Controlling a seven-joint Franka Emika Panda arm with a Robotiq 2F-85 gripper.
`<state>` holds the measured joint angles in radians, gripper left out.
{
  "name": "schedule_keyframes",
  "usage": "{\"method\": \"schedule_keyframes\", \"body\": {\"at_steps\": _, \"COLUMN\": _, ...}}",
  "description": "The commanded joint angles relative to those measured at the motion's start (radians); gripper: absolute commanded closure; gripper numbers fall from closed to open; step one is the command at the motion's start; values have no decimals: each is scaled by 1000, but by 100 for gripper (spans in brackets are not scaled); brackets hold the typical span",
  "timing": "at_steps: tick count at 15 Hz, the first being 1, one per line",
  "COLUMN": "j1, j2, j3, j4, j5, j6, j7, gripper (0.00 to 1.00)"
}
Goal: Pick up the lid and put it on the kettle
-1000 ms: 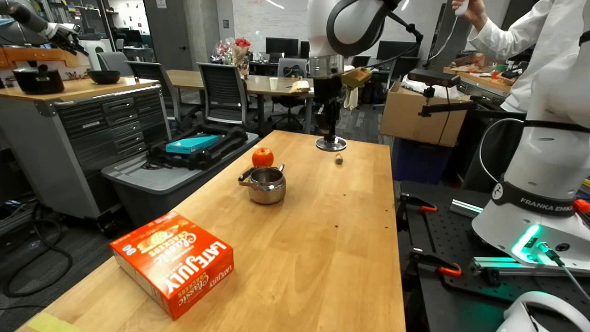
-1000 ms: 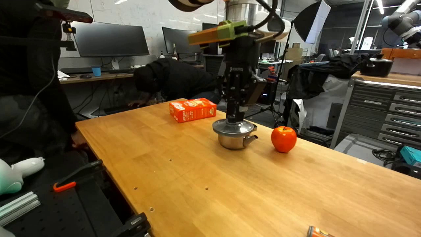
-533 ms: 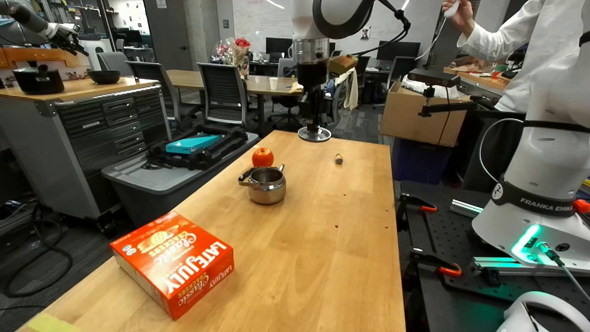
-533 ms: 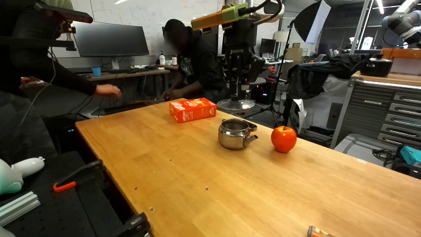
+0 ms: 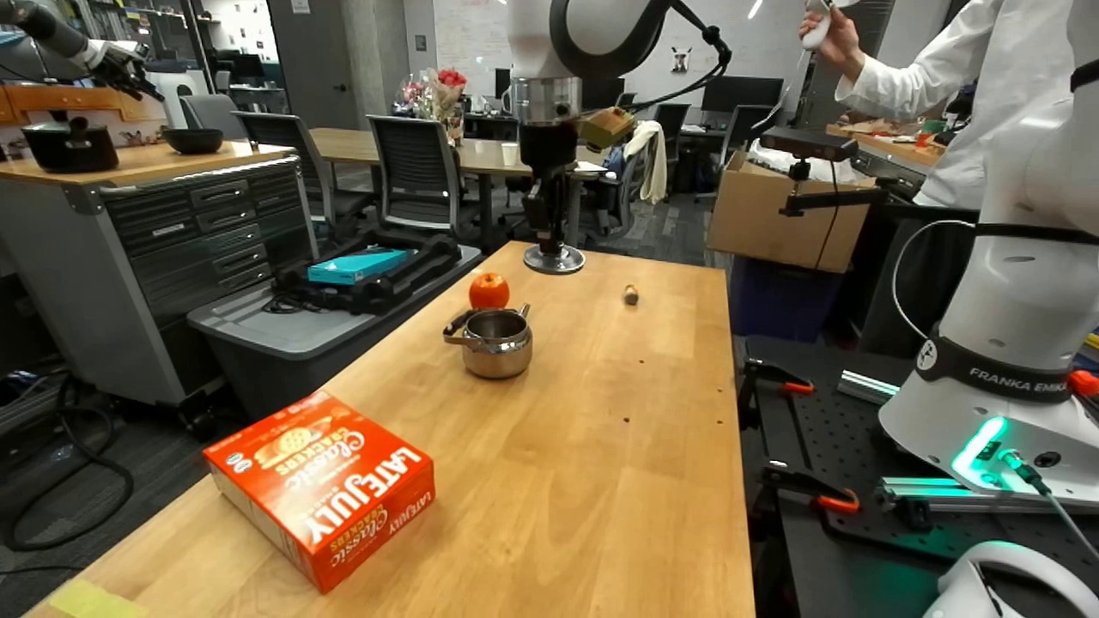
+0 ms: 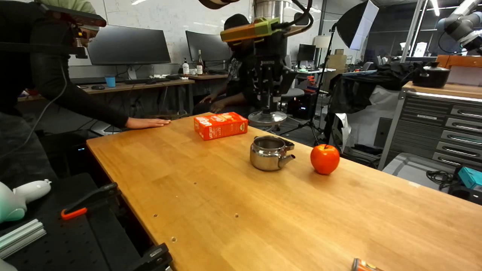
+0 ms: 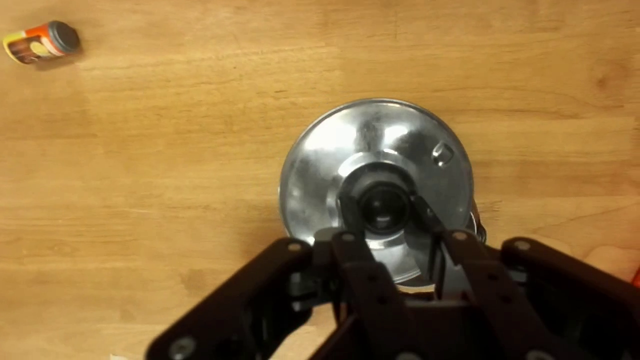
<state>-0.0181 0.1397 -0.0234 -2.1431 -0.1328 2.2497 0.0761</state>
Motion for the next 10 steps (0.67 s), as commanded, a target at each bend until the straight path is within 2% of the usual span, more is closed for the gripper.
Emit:
{"method": "schedule_keyframes", "body": {"at_steps": 1, "j1": 8, "j2": 85, "j3": 7, "j4": 94, "j5": 31, "j6": 15, "j7": -3, "gripper": 93}}
{"method": "schedule_keyframes", "body": {"at_steps": 5, "j1": 14, "j2": 153, "j3": 8, "j4": 153, "j5": 51, "j6": 75, "j7": 4, "gripper": 93}}
{"method": "schedule_keyframes", "body": {"at_steps": 10, "j1": 12, "j2": 231, "j3": 10, "j4": 230, "j5": 80, "j6": 79, "j7": -9, "gripper": 93}}
